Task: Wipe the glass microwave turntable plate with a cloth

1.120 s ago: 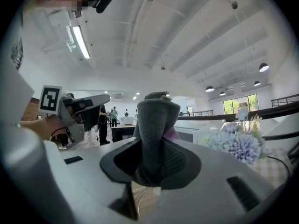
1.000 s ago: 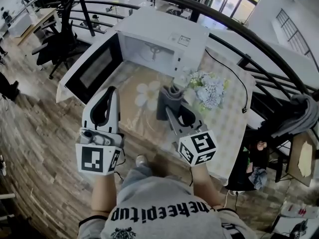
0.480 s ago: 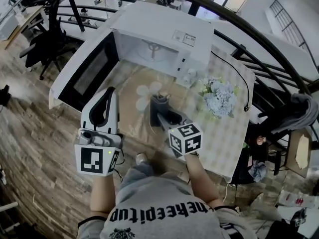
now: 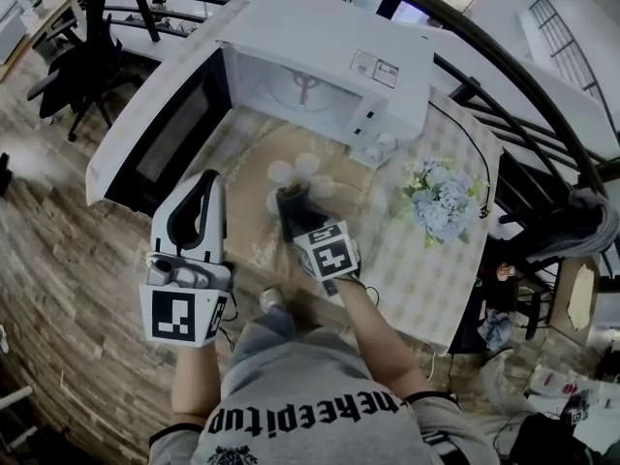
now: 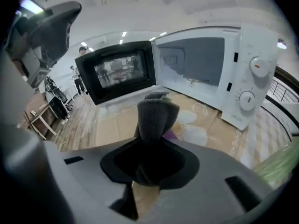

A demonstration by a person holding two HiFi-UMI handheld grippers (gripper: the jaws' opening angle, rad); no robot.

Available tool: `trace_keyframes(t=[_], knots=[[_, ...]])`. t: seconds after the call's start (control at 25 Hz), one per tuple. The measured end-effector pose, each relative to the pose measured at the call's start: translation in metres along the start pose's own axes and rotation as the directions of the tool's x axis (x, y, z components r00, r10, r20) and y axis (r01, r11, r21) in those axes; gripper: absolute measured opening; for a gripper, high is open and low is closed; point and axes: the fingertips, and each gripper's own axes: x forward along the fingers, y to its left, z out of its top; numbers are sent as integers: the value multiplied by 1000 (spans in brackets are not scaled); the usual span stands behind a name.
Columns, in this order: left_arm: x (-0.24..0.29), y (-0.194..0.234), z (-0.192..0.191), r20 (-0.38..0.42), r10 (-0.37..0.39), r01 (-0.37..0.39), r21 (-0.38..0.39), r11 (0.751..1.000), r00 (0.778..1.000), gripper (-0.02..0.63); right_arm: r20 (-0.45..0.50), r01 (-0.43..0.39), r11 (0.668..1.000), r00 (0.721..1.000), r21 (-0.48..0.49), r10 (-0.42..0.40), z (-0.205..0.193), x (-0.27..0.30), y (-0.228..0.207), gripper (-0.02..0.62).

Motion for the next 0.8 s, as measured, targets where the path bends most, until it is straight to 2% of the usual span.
trace_keyframes(t=[0.12, 0.24, 0.36, 0.52, 0.8], knots=[[1, 6, -5, -8, 7, -7, -2, 1000, 1000, 12, -94, 16, 1000, 995, -22, -18, -10, 23, 5, 98], [3, 12, -8, -18, 16, -16, -3, 1000, 1000, 12, -125, 25, 998, 992, -54, -31, -15, 34, 2, 97], [5, 15, -9, -19, 19, -19, -3, 1000, 1000, 12, -124, 41, 999, 991, -3, -41, -14, 32, -11, 97], [8, 13, -11, -22, 11, -11, -3, 1000, 1000, 12, -114, 108, 993, 988, 51, -101, -17, 26, -48, 97], [11, 8, -10, -21, -1, 1, -5, 1000, 1000, 12, -114, 231, 962, 970, 144, -216, -38, 4, -120, 97]])
